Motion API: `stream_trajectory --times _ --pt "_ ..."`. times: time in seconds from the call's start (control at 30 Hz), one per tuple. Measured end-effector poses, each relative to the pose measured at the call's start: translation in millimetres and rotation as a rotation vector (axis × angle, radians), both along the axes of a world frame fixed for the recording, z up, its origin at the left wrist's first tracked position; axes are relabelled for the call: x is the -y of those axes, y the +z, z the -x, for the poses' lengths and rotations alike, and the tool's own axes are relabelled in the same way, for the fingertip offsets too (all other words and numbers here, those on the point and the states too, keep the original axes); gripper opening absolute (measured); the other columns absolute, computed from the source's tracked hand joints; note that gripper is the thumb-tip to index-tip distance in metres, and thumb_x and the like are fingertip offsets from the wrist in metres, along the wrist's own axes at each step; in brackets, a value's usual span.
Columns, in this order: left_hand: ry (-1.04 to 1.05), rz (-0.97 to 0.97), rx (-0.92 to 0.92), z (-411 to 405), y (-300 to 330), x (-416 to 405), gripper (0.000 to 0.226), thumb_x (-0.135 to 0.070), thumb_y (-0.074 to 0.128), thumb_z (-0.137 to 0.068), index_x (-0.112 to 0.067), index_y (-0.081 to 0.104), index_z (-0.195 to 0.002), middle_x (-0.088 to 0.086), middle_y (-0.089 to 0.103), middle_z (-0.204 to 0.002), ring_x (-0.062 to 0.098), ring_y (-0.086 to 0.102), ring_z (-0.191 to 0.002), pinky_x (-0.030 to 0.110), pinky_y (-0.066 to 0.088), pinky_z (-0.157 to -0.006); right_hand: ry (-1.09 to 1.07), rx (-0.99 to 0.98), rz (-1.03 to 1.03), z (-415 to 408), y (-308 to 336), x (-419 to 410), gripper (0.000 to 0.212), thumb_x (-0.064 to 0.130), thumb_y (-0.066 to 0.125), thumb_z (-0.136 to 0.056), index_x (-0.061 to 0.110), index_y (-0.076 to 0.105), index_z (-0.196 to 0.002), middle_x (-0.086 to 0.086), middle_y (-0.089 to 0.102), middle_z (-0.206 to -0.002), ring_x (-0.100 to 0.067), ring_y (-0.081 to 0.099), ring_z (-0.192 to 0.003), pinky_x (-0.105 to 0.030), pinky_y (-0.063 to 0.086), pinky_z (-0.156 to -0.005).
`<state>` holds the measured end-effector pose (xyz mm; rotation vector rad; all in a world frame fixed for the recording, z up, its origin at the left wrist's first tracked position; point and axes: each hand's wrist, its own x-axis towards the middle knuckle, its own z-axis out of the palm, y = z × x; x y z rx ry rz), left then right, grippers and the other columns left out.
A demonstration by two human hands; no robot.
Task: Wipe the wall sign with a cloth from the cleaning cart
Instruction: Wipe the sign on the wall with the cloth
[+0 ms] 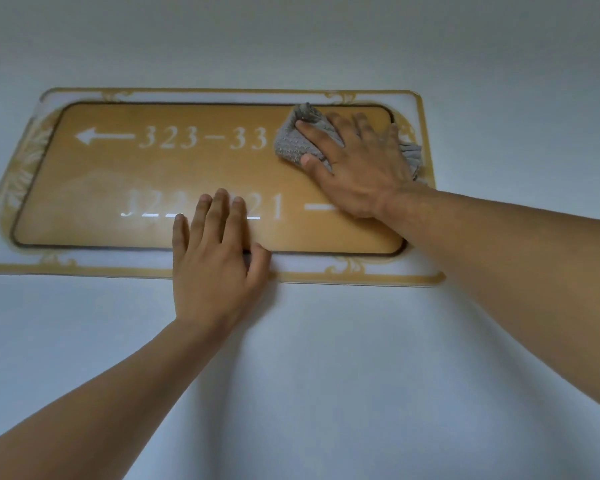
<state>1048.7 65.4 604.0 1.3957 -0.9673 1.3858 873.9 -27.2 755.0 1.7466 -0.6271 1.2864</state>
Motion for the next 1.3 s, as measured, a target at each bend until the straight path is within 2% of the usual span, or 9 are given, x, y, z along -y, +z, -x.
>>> stream_trajectory --times 0.23,0.63,1.03,1.3 --pt "-0.009 0.042 0.032 -3.9 -0.7 3.9 0.07 -0.045 0.025 -0.088 -0.013 0.039 -0.149 0.008 0.032 -0.16 0.023 0.02 -0.151 0.052 0.014 -0.121 0.015 0.025 -0.016 -9.9 29.7 -4.7 0.063 0.072 0.003 -0.094 0.052 -0.001 -0.153 0.001 0.008 -0.168 -0.03 0.004 -0.154 -0.067 0.008 -0.117" --pt "-0.03 0.033 0.035 -3.8 -0.6 1.5 0.074 -0.046 0.024 -0.084 -0.014 0.038 -0.149 0.006 0.029 -0.161 0.022 0.017 -0.151 0.051 0.012 -0.122 0.052 0.037 -0.023 -17.2 68.5 -10.3 0.064 0.072 0.009 -0.093 0.051 0.006 -0.154 0.0 0.017 -0.167 -0.03 0.015 -0.152 -0.063 0.01 -0.118" --pt "-0.055 0.064 0.063 -8.5 1.5 3.4 0.071 -0.043 0.029 -0.083 -0.016 0.044 -0.146 0.004 0.035 -0.158 0.02 0.022 -0.15 0.049 0.015 -0.122 0.124 0.101 -0.019 -28.1 95.4 -14.5 0.062 0.068 0.012 -0.094 0.05 0.016 -0.153 -0.003 0.034 -0.158 -0.03 0.035 -0.141 -0.057 0.029 -0.109" --pt "-0.043 0.087 0.071 -9.3 2.6 6.1 0.068 -0.038 0.033 -0.081 -0.014 0.047 -0.143 0.005 0.039 -0.156 0.022 0.024 -0.148 0.052 0.017 -0.121 0.129 0.11 -0.04 -33.6 102.7 -17.4 0.062 0.067 0.012 -0.094 0.05 0.016 -0.154 -0.003 0.034 -0.158 -0.031 0.034 -0.141 -0.057 0.028 -0.108"
